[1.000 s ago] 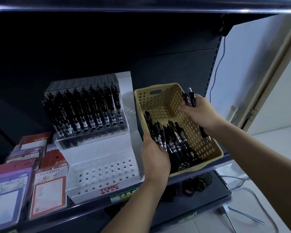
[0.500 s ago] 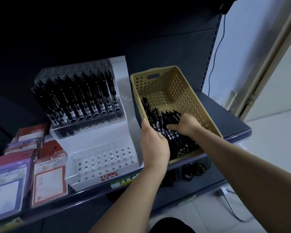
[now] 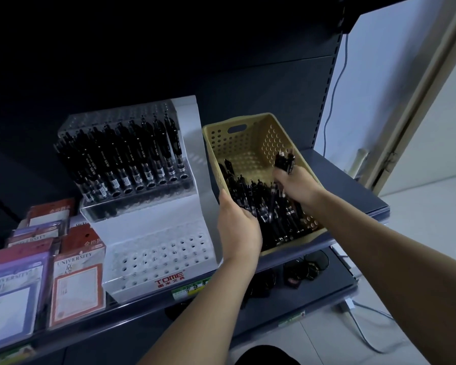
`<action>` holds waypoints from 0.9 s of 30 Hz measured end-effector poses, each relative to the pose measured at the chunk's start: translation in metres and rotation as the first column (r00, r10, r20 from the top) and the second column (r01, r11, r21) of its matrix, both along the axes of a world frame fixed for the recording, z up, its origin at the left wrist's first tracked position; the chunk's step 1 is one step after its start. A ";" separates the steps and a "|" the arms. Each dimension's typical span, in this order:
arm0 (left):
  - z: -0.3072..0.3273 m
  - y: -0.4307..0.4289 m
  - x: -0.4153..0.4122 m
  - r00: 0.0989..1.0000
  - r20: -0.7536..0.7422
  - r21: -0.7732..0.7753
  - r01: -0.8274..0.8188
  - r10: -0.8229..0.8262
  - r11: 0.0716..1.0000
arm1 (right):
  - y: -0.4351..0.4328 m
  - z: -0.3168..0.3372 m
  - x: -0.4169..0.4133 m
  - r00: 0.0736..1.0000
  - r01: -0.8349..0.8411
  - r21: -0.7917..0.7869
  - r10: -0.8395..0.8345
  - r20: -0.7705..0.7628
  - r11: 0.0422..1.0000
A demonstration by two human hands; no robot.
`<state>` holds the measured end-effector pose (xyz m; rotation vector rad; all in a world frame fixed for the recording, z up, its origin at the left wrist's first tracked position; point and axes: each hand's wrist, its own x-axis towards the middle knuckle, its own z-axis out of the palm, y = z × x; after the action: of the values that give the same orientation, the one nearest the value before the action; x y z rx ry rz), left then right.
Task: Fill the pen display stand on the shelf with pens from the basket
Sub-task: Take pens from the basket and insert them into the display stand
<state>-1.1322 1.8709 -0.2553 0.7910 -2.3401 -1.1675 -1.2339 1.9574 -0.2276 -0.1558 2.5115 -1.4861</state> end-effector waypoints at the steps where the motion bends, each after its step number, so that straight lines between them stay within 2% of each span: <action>1: 0.000 -0.003 -0.004 1.000 0.003 0.034 0.013 -0.013 0.999 | 0.002 0.007 0.000 0.999 0.041 -0.084 -0.039 0.018 0.996; 3: 0.001 -0.008 -0.012 0.999 0.004 0.115 0.047 -0.048 0.992 | 0.005 0.019 0.001 0.992 0.124 -0.179 -0.115 0.059 0.976; 6: 0.000 -0.018 -0.023 0.998 -0.023 0.224 0.057 -0.053 0.973 | 0.006 0.027 -0.002 0.992 0.120 -0.302 -0.106 0.065 0.946; 10: 0.001 -0.029 -0.032 0.998 -0.032 0.254 0.062 -0.056 0.965 | 0.004 0.036 0.000 0.992 0.112 -0.577 -0.054 0.117 0.809; 13: 0.001 -0.032 -0.033 0.998 -0.034 0.329 0.052 -0.043 0.943 | 0.003 0.046 0.005 0.987 0.118 -0.703 -0.007 0.159 0.701; 14: 0.004 -0.030 -0.032 0.998 -0.046 0.356 0.058 -0.044 0.933 | 0.002 0.049 0.007 0.987 0.114 -0.723 0.005 0.160 0.681; 16: 0.013 -0.030 -0.027 0.988 -0.143 0.269 0.096 -0.059 0.958 | 0.000 0.056 0.012 0.986 0.088 -0.759 0.051 0.158 0.646; 18: 0.030 -0.029 -0.019 0.965 -0.226 0.177 0.174 -0.133 0.969 | -0.005 0.063 0.019 0.980 0.046 -0.798 0.126 0.152 0.601; 20: 0.049 -0.028 -0.009 0.931 -0.271 0.161 0.294 -0.244 0.942 | -0.013 0.068 0.030 0.968 -0.001 -0.813 0.203 0.144 0.583; 23: 0.057 -0.032 0.007 0.889 -0.264 0.138 0.419 -0.374 0.898 | -0.030 0.073 0.051 0.952 -0.075 -0.798 0.282 0.122 0.598; 25: 0.056 -0.041 0.021 0.888 -0.255 0.115 0.420 -0.382 0.900 | -0.041 0.074 0.065 0.944 -0.124 -0.766 0.312 0.104 0.631; 27: 0.059 -0.052 0.039 0.883 -0.254 0.169 0.443 -0.395 0.881 | -0.051 0.074 0.077 0.932 -0.158 -0.736 0.345 0.109 0.658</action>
<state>-1.0929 1.8187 -0.1968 0.1968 -2.2870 -1.6294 -1.1569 1.9061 -0.1531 -0.4042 1.5062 -2.1218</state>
